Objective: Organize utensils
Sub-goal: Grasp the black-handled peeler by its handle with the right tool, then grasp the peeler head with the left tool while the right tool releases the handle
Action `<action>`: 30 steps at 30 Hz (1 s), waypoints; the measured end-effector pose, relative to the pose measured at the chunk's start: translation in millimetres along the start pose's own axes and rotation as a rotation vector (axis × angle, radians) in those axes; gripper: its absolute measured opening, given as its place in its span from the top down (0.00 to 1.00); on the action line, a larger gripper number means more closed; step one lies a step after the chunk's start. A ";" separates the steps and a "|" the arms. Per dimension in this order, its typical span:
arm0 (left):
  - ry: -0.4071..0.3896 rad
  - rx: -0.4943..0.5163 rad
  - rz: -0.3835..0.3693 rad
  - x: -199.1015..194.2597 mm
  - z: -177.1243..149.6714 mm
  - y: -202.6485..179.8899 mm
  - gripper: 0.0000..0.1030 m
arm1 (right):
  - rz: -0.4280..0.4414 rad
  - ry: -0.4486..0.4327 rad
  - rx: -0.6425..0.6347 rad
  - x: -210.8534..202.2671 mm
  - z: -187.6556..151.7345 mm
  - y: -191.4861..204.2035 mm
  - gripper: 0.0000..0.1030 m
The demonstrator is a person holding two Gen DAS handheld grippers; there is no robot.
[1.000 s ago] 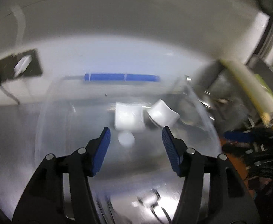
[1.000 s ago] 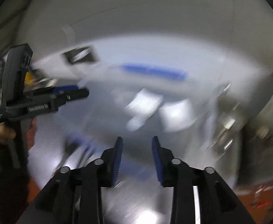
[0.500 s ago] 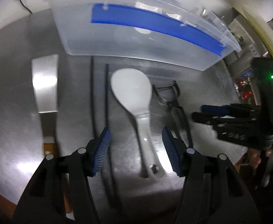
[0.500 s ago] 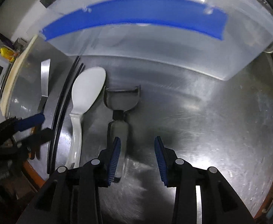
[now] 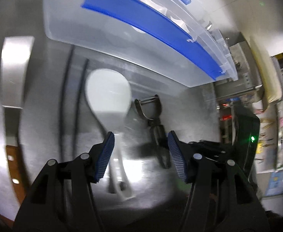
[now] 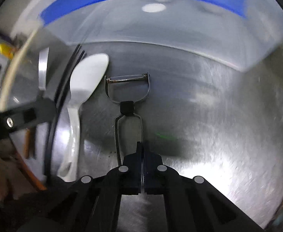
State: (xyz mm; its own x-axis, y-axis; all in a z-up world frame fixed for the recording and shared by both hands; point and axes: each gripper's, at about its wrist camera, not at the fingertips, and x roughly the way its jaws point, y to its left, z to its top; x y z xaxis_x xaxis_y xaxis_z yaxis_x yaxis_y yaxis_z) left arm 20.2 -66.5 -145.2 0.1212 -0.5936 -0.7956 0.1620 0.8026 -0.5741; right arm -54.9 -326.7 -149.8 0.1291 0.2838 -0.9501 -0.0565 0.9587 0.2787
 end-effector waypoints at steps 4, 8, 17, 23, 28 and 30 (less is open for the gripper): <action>0.042 -0.028 -0.072 15.8 2.8 -11.3 0.47 | 0.255 0.026 0.169 -9.7 -4.3 -44.3 0.98; 0.095 -0.035 -0.096 34.7 1.5 -25.6 0.47 | 0.407 0.038 0.269 -13.7 -17.9 -72.5 0.98; 0.151 -0.064 -0.068 68.0 -0.9 -48.4 0.61 | 0.407 0.040 0.233 -29.3 -42.6 -65.8 0.98; 0.194 -0.103 -0.034 86.7 -5.1 -50.4 0.74 | 0.404 0.034 0.205 -35.2 -48.2 -55.0 0.97; 0.235 -0.140 -0.068 100.2 -10.7 -52.2 0.80 | 0.400 0.028 0.195 -36.6 -48.8 -51.3 0.97; 0.242 -0.146 -0.079 103.4 -11.7 -52.6 0.81 | 0.383 0.026 0.181 -39.7 -51.3 -49.7 0.97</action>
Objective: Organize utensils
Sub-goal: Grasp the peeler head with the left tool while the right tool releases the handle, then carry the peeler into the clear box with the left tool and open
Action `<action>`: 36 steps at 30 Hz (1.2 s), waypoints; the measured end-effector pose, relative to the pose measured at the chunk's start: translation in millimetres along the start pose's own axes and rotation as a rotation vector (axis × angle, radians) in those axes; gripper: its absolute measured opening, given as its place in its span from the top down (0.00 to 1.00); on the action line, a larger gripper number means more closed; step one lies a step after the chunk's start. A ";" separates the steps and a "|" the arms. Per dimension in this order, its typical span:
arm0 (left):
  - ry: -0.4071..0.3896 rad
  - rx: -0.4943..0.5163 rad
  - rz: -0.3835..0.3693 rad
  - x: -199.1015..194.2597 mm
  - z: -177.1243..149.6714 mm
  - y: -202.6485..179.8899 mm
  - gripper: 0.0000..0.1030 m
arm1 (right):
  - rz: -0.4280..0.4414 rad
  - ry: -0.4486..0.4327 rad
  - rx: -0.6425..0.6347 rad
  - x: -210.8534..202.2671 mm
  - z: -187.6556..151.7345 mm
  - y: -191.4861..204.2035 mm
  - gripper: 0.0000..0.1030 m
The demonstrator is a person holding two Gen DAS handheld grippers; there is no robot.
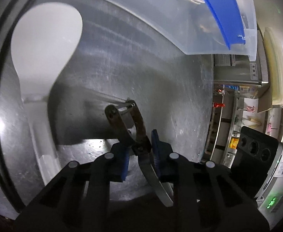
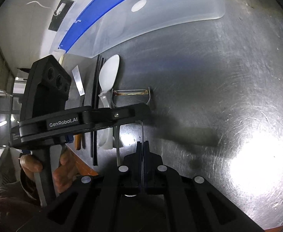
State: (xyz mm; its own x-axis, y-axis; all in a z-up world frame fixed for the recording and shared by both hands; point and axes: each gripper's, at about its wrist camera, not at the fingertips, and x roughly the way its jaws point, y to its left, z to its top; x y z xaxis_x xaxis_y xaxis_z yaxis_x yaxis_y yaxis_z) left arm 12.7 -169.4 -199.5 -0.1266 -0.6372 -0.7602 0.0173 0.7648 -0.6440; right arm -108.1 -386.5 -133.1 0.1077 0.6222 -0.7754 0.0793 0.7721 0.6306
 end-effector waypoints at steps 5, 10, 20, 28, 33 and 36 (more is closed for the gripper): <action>-0.012 0.010 -0.008 2.8 -2.2 -2.3 0.83 | -0.026 -0.009 -0.019 9.8 0.8 8.4 0.97; -0.017 0.023 -0.022 1.0 -2.8 -5.2 0.83 | -0.032 -0.023 -0.025 8.4 -0.2 8.6 0.97; -0.099 0.251 -0.071 -27.2 -19.0 -59.3 0.83 | -0.052 -0.121 -0.111 -36.1 -17.4 30.3 0.97; -0.216 0.445 -0.160 -89.1 -12.1 -121.2 0.84 | -0.089 -0.302 -0.255 -104.2 -15.5 72.9 0.98; -0.290 0.553 -0.131 -126.8 31.9 -164.0 0.84 | -0.130 -0.413 -0.331 -134.6 26.1 98.6 0.97; -0.305 0.584 -0.066 -133.8 80.5 -192.7 0.84 | -0.172 -0.448 -0.317 -144.0 77.1 99.3 0.97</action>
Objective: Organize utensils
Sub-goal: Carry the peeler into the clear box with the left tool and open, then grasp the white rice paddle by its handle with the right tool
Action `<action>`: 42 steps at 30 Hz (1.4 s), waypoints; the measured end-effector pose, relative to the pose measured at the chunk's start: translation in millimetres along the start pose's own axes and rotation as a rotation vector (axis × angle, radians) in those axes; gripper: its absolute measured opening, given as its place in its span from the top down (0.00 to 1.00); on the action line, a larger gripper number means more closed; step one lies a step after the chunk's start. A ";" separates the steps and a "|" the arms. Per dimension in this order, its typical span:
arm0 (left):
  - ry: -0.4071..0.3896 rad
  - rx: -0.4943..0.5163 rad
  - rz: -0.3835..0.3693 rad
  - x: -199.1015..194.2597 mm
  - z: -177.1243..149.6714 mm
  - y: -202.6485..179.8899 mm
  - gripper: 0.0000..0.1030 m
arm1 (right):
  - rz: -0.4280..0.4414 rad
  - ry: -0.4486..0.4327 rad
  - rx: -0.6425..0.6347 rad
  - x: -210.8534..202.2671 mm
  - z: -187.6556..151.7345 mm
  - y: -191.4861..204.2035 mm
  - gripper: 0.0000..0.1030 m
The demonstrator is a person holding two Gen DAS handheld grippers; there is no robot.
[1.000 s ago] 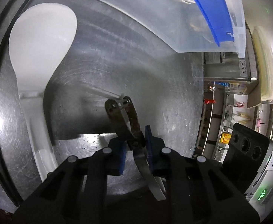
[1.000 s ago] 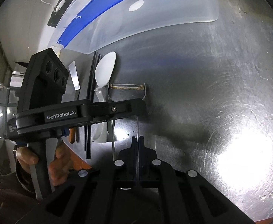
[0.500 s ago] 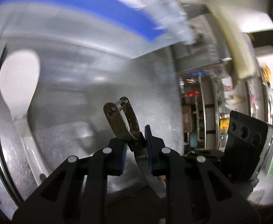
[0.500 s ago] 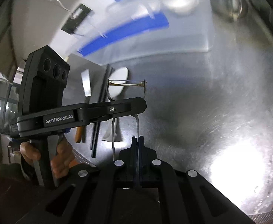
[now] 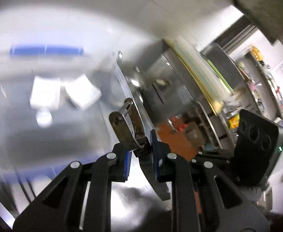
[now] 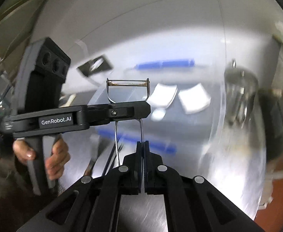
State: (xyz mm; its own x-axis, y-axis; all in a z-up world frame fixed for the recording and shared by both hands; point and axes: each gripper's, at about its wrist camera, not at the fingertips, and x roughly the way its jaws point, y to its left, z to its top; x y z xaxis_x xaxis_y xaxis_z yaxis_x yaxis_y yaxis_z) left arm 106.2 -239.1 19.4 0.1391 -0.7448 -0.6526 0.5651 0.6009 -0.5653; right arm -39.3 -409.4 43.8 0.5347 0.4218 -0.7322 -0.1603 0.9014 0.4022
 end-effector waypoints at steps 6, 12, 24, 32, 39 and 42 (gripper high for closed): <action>0.136 -0.059 0.014 66.4 73.3 52.7 0.84 | -0.186 0.047 0.089 74.2 59.6 -39.8 0.97; 0.304 -0.186 0.059 148.5 77.6 114.9 0.84 | -0.275 0.180 0.175 145.9 62.6 -82.1 0.97; 0.386 -0.155 0.168 180.2 71.8 138.9 0.80 | -0.459 0.287 0.026 185.2 60.2 -82.5 0.99; 0.208 -0.043 0.177 95.4 73.8 98.6 0.65 | -0.357 0.117 -0.028 105.4 48.0 -49.8 0.98; -0.068 0.063 0.151 -36.7 21.5 51.8 0.49 | -0.070 0.117 -0.075 67.2 -9.9 16.5 0.61; -0.164 -0.002 0.120 -101.0 -36.8 64.8 0.47 | -0.042 0.253 -0.138 109.3 -59.0 45.8 0.59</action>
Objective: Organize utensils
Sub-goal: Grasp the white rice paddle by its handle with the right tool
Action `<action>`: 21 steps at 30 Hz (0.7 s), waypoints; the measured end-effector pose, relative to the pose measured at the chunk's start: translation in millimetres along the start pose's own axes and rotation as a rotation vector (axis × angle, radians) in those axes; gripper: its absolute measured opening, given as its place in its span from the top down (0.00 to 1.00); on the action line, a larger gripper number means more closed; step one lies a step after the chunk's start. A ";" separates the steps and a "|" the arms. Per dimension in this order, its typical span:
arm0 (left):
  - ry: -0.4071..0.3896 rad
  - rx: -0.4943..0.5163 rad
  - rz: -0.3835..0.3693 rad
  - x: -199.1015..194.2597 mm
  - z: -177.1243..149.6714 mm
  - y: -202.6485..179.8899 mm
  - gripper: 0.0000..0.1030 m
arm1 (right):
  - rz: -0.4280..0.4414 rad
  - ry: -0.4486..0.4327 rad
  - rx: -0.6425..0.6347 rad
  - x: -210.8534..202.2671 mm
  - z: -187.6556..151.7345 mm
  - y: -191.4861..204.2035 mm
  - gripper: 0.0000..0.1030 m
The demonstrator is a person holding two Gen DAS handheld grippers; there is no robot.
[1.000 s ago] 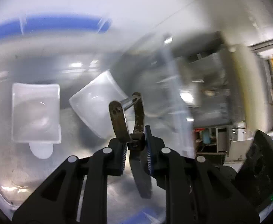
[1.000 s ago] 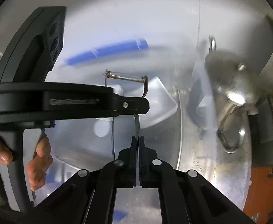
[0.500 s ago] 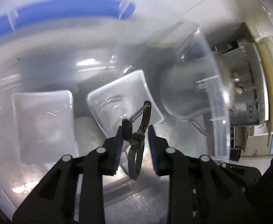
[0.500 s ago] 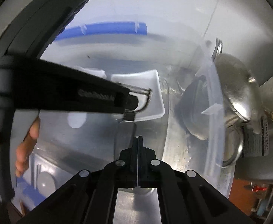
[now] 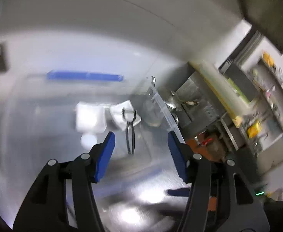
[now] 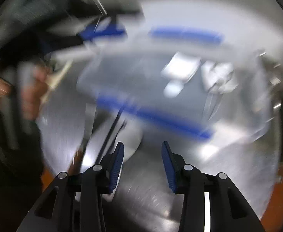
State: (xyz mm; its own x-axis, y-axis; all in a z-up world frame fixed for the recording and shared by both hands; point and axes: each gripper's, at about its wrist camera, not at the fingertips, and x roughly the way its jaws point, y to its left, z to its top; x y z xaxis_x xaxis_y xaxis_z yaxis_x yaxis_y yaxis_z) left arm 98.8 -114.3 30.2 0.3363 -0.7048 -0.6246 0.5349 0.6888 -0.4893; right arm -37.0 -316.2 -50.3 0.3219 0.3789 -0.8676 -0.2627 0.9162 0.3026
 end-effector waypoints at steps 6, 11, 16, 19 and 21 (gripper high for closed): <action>-0.008 -0.180 0.137 -47.4 -81.3 64.8 0.47 | -0.011 0.212 -0.027 85.2 -35.3 38.0 0.59; 0.033 -0.365 0.168 -55.6 -130.4 115.1 0.47 | -0.103 0.273 -0.029 103.8 -51.2 61.7 0.59; 0.078 -0.420 0.145 -54.8 -160.6 130.9 0.47 | -0.147 0.313 -0.045 123.6 -58.5 75.9 0.59; 0.121 -0.433 0.112 -37.7 -169.0 129.6 0.47 | -0.208 0.304 -0.106 132.1 -64.0 83.7 0.69; 0.145 -0.448 0.080 -25.2 -171.7 129.3 0.47 | -0.252 0.287 -0.122 132.3 -64.4 85.1 0.74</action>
State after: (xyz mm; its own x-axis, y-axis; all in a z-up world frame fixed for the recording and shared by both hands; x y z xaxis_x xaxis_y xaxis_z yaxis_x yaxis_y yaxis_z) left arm 26.4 21.6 -121.9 0.2344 -0.6376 -0.7339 0.1142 0.7677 -0.6305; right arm -75.4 -196.5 -164.8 0.1275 0.0766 -0.9889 -0.3197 0.9470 0.0321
